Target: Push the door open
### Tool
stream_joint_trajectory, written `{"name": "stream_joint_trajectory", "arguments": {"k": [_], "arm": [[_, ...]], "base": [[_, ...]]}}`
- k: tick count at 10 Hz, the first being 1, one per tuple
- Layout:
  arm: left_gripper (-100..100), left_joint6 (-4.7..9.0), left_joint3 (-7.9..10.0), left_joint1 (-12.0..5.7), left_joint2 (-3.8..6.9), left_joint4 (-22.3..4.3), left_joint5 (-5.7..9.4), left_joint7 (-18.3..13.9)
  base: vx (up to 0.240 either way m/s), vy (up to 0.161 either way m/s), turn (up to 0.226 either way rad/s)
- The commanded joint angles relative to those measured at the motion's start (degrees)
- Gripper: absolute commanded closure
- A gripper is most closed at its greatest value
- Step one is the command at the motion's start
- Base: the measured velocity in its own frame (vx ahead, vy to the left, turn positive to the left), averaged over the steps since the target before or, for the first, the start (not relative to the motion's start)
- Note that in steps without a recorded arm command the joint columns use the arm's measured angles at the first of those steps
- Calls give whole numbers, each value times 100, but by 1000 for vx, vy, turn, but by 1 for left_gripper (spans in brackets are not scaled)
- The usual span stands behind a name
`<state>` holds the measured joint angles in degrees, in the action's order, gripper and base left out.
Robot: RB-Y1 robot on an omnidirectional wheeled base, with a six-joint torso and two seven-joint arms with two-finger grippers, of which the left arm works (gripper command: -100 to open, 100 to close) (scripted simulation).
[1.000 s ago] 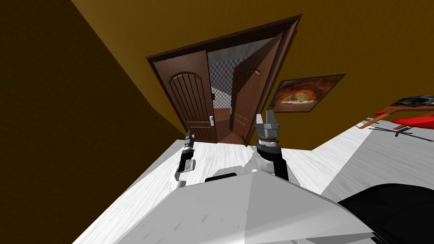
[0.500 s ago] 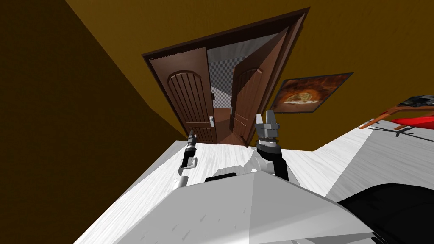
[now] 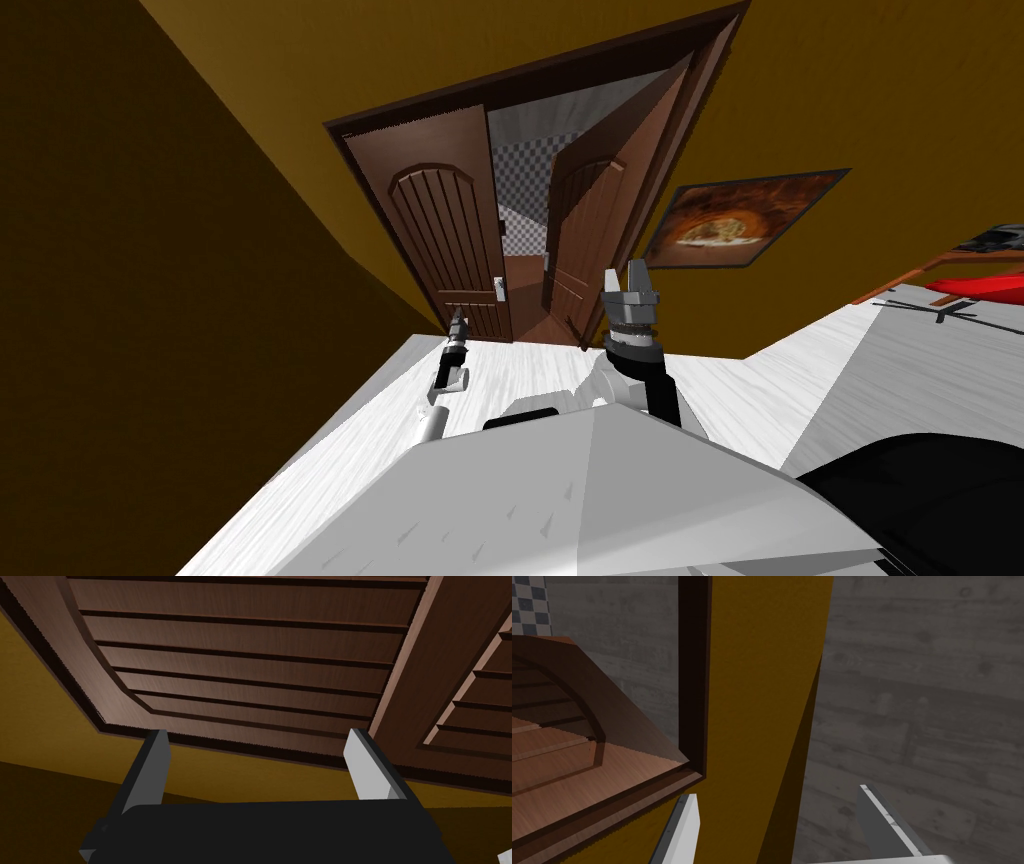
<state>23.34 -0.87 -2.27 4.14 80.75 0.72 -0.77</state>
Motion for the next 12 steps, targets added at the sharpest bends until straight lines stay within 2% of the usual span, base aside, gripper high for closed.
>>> {"name": "stream_joint_trajectory", "arguments": {"k": [1,4,5,7,8,12], "arm": [[-100,48,-18,-164,-19,-286,-5,7],[-100,79,-50,-485,-44,-836,-6,3],[-100,79,-50,-485,-44,-850,-6,3],[-100,99,-70,-696,-66,-1164,-7,0],[-100,99,-70,-696,-66,-1205,-7,0],[-100,139,-110,-1097,-132,-1878,-9,-5]], "base": [[69,16,-14],[99,7,-17],[69,6,-3],[64,20,-13],[61,12,-8],[77,0,-12]]}}
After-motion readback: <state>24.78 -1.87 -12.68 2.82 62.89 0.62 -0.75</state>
